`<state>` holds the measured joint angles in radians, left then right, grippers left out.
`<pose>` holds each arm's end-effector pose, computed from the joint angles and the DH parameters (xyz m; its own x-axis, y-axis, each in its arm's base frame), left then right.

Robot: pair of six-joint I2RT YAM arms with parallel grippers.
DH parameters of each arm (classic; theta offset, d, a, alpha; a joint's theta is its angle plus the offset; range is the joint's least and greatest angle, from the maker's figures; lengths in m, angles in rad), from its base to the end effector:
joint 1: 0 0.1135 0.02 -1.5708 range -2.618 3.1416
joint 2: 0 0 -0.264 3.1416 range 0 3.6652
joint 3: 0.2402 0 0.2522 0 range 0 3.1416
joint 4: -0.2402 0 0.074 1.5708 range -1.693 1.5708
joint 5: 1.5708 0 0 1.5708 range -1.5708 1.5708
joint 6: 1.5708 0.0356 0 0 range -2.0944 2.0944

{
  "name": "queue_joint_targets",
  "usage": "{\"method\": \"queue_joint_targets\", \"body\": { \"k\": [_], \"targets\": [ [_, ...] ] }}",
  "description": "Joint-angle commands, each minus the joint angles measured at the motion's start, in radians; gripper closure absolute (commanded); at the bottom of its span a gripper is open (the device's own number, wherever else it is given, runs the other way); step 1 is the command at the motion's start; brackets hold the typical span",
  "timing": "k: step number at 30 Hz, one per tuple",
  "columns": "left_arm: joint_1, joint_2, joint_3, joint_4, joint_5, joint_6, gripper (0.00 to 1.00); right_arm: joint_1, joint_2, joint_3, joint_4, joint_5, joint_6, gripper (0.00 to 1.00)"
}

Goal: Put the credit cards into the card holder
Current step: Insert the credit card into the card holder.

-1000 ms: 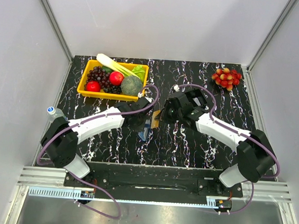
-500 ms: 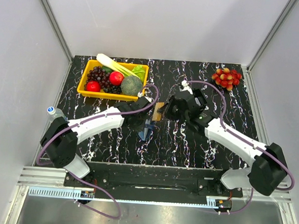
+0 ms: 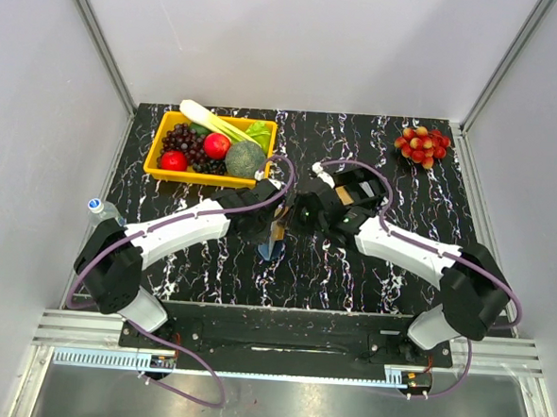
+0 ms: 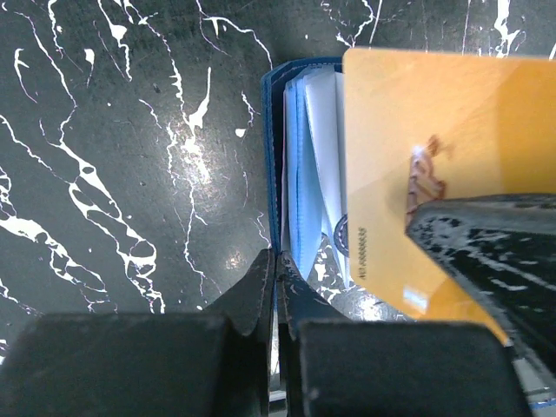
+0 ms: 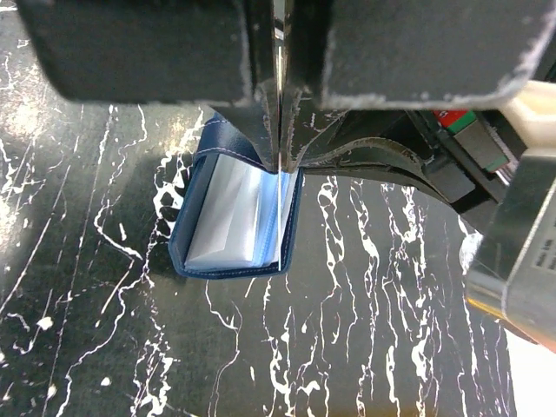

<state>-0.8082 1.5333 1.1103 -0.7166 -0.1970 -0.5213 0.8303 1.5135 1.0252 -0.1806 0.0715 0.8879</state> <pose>0.2148 -0.2147 0.2325 -0.8692 0.2028 -0.4510 0.2534 0.9659 -0.0540 0.2281 0.2458 0.2472 -0.8058 0.2653 -0.5294 -0.1162 0.8058 0.5806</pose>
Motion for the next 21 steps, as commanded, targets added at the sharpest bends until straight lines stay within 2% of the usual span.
{"method": "queue_joint_targets", "body": {
  "k": [1, 21],
  "targets": [
    [-0.005, -0.045, 0.028, 0.016, -0.032, -0.014, 1.00, 0.032, 0.025, 0.056, 0.024, 0.056, 0.034, 1.00],
    [-0.005, -0.045, -0.044, 0.043, -0.045, -0.045, 1.00, 0.095, 0.096, 0.050, -0.033, 0.205, 0.010, 1.00]
  ]
}}
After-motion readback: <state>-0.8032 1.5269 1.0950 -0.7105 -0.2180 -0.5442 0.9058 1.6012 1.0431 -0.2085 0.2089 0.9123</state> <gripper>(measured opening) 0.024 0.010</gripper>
